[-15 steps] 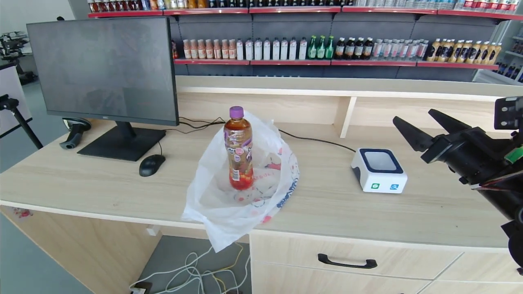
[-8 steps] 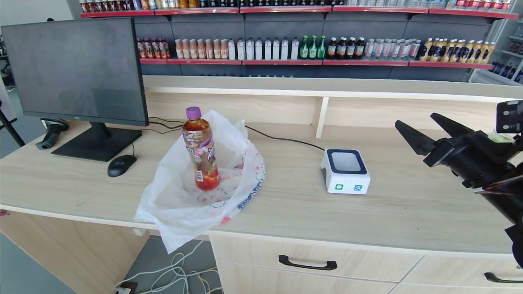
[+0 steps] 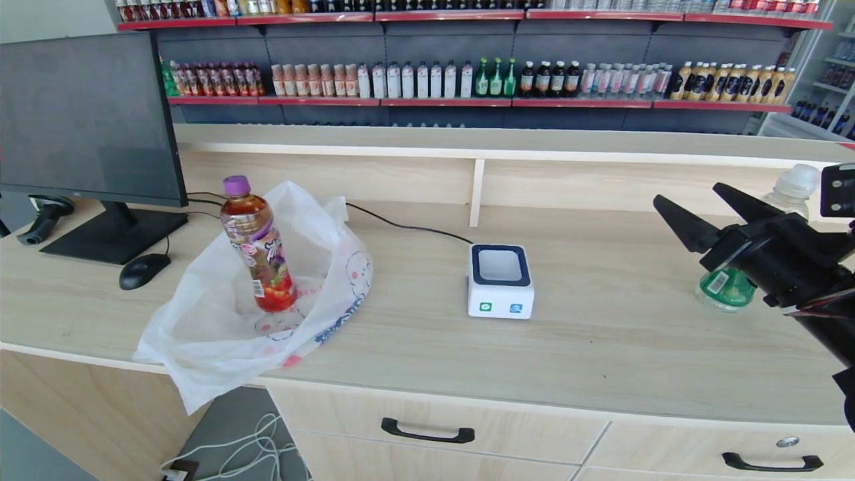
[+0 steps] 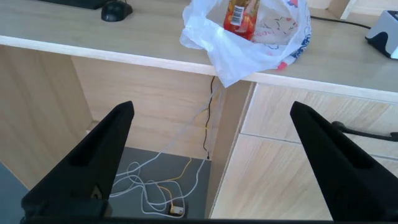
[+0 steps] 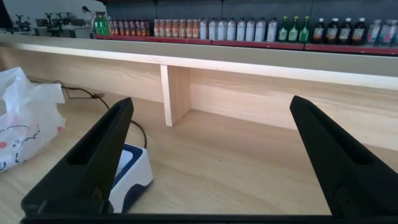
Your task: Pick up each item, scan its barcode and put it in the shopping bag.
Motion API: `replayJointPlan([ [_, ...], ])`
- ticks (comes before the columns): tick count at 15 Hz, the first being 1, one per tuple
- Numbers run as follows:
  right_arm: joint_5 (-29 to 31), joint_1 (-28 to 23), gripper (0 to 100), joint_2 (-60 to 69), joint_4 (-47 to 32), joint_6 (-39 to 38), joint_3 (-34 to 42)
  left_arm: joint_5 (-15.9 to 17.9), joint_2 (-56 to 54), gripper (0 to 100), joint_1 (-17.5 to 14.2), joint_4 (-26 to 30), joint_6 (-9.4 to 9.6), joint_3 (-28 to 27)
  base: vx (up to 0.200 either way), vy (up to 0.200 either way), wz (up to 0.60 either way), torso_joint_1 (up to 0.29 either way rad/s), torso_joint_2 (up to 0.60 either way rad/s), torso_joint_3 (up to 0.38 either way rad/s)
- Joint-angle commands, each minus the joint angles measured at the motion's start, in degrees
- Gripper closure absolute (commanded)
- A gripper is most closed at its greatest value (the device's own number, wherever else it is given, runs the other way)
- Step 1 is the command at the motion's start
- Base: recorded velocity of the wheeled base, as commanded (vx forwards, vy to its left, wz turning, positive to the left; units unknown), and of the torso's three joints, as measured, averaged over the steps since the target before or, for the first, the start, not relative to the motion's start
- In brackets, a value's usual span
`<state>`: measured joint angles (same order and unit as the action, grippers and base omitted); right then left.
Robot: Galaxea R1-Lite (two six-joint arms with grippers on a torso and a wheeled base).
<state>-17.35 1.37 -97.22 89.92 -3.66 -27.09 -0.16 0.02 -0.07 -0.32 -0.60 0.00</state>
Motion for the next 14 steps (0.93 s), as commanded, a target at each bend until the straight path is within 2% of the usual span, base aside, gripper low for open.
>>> replayJointPlan([
  [1, -0.1, 0.0, 0, 0.1, 0.1, 0.0, 0.1, 0.0, 0.1, 0, 0.0, 0.0, -0.02, 0.0, 0.0, -0.2, 0.0, -0.002, 0.0, 0.002],
  [10, -0.1, -0.3, 0, 4.9, 0.1, -0.2, 5.6, 0.0, 0.1, 0, 0.0, 0.0, 0.07, 0.0, 0.0, -0.2, 0.0, 0.003, 0.0, 0.002],
  [14, -0.1, -2.0, 0, 4.6, 0.1, -0.3, 7.6, 0.0, 0.1, 0, 0.0, 0.0, -0.02, 0.0, 0.0, 0.0, 0.0, 0.0, 0.0, 0.0],
])
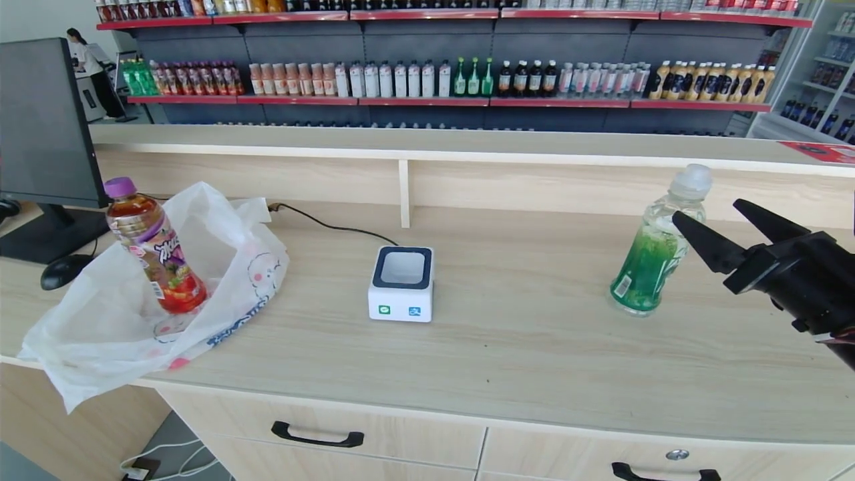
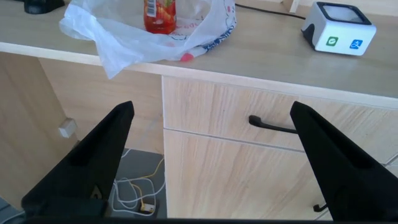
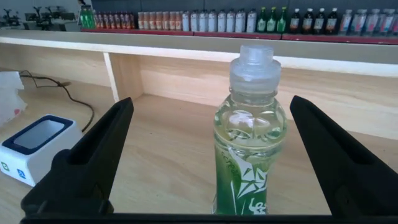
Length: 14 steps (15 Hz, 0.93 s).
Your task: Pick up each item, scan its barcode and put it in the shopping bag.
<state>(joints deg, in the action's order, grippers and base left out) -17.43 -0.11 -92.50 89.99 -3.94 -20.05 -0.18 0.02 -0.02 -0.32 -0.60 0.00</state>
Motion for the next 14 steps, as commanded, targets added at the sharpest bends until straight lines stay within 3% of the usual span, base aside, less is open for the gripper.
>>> replayJointPlan([
  [1, 0.0, -2.5, 0, -1.2, 0.0, 0.0, 1.2, 0.0, 0.0, 0, -0.1, 0.0, -0.02, 0.0, 0.0, 0.0, 0.0, 0.0, 0.0, 0.0],
  [9, 0.0, -2.8, 0, -6.7, 0.0, -0.1, 4.0, 0.0, 0.0, 0, -0.1, 0.0, 0.07, 0.0, 0.0, 0.0, 0.0, 0.0, 0.0, 0.0],
  [14, -0.1, -2.6, 0, -11.9, 0.0, -0.2, 1.0, 0.0, 0.0, 0, -0.1, 0.0, 0.07, 0.0, 0.0, 0.0, 0.0, 0.0, 0.0, 0.0],
])
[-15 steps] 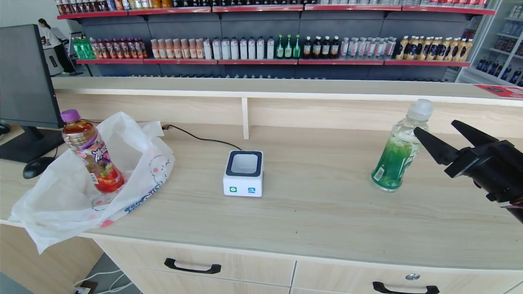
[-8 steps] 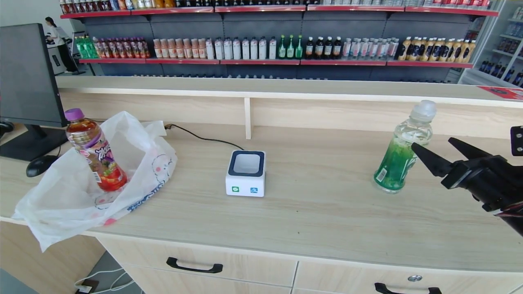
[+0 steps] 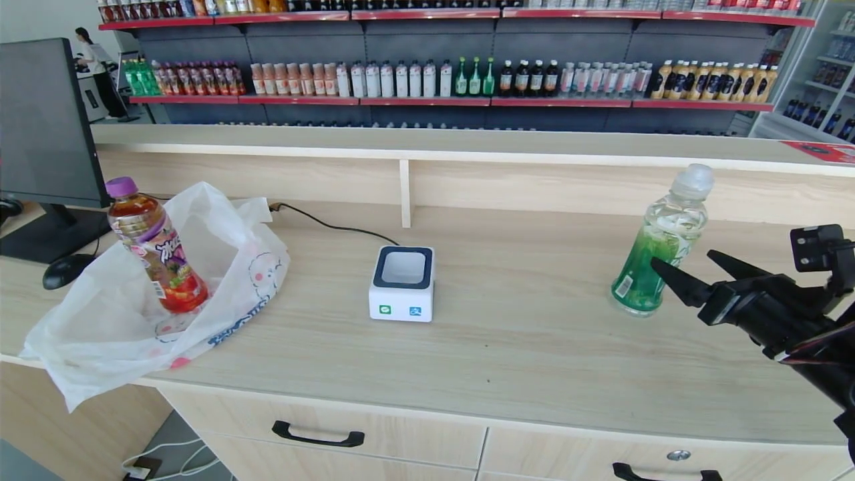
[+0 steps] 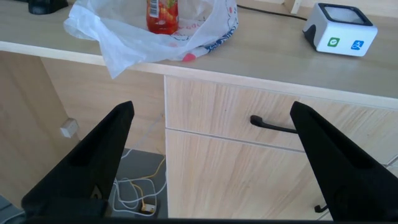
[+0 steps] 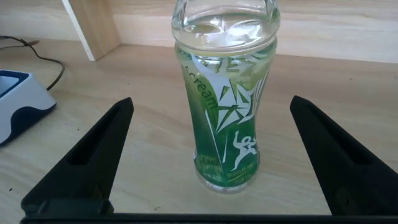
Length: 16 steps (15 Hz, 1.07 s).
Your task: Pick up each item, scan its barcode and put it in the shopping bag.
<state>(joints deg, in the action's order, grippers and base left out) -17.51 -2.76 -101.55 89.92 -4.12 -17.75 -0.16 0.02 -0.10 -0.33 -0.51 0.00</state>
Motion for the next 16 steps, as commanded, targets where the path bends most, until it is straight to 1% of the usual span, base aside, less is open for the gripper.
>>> replayJointPlan([
  [1, -0.2, 0.4, 0, -3.1, 0.1, 0.0, -1.3, 0.0, 0.0, 0, 0.0, 0.0, -0.02, 0.0, 0.0, 0.0, 0.0, 0.0, 0.0, 0.0],
  [4, -0.2, 1.9, 0, -5.2, 0.1, 0.0, -3.0, 0.0, 0.0, 0, 0.0, 0.0, 0.07, 0.0, 0.0, 0.0, 0.0, 0.0, 0.0, 0.0],
  [16, -0.1, 1.2, 0, -14.1, 0.1, -0.4, -15.6, 0.0, 0.0, 0, 0.0, 0.0, 0.07, 0.0, 0.0, 0.0, 0.0, 0.0, 0.0, 0.0],
])
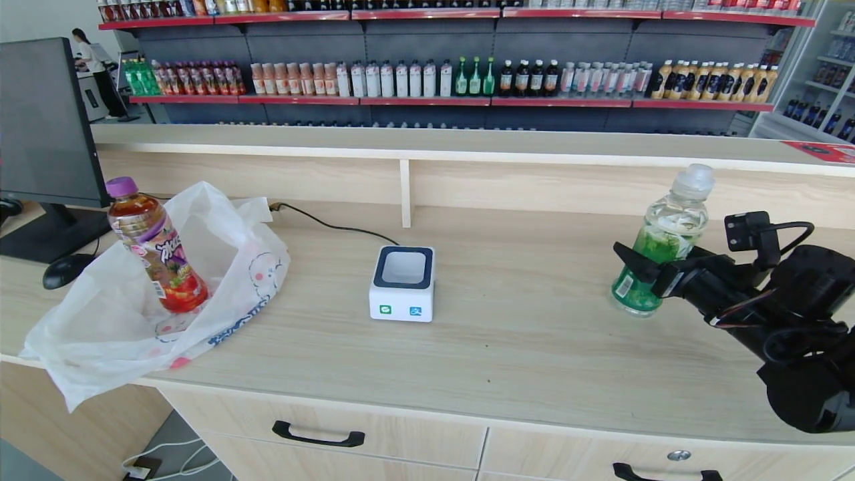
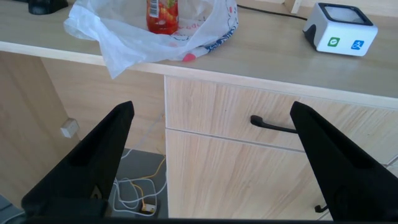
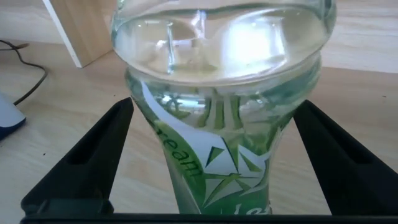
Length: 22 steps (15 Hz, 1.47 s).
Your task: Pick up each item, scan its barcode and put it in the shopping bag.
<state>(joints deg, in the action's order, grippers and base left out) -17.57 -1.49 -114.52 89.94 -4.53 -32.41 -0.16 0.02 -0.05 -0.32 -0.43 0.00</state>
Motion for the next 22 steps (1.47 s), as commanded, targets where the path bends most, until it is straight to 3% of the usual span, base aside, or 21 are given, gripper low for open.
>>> replayJointPlan([
  [1, 0.0, -0.1, 0, -1.5, 0.1, -0.3, -0.4, 0.0, 0.0, 0, 0.0, 0.0, -0.01, 0.0, 0.0, 0.0, 0.0, 0.0, 0.0, 0.0],
  [5, 0.0, -0.3, 0, -1.8, 0.1, -0.9, -0.5, 0.0, 0.0, 0, 0.0, 0.0, -0.1, 0.0, 0.0, 0.0, 0.0, 0.0, 0.0, 0.0],
  [6, 0.0, -0.2, 100, -1.9, 0.1, -0.9, -0.9, 0.0, 0.0, 0, 0.0, 0.0, -0.1, 0.0, 0.0, 0.0, 0.0, 0.0, 0.0, 0.0],
  [22, 0.0, -0.4, 100, 2.3, 0.1, -0.9, 0.2, 0.0, 0.1, 0, 0.0, 0.0, -0.19, 0.0, 0.0, 0.0, 0.0, 0.0, 0.0, 0.0],
])
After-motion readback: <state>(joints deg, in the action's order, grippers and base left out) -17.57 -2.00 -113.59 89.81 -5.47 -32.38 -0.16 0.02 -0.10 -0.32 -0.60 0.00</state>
